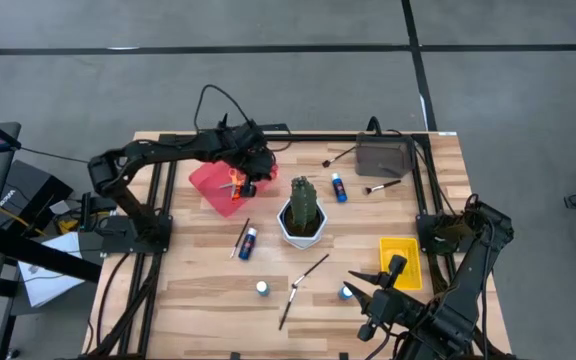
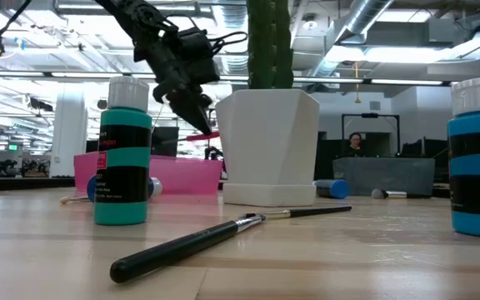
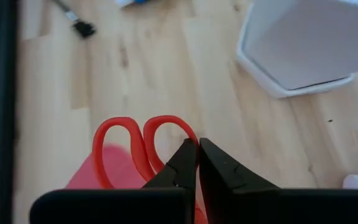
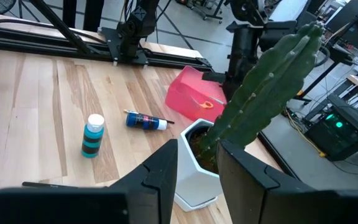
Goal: Pick & Place Paint Supplies
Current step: Put the red scissors into the pink bin
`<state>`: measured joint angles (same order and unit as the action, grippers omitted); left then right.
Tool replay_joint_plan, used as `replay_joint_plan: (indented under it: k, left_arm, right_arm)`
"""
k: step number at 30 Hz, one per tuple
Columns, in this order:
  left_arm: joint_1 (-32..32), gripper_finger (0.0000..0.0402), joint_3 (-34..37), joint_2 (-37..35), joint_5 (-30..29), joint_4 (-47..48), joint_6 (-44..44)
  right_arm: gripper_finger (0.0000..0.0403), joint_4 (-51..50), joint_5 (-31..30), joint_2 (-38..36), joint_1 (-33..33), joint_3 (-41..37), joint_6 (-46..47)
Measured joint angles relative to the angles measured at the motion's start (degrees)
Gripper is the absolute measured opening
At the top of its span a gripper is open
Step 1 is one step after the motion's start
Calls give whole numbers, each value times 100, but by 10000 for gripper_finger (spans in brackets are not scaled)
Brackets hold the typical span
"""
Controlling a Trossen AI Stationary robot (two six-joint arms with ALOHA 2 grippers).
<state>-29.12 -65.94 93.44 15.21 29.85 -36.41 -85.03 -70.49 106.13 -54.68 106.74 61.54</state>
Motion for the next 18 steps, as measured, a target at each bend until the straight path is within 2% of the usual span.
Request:
replay_joint_plan:
  k: [8,18]
  left_arm:
    - [-486,1,698,-125,-329,-72,460]
    - [-780,1,1270,-125,-443,-977,675]
  right_arm:
    - [108,30,19,0,-4,2,44]
    - [108,21,21,0,-2,2,46]
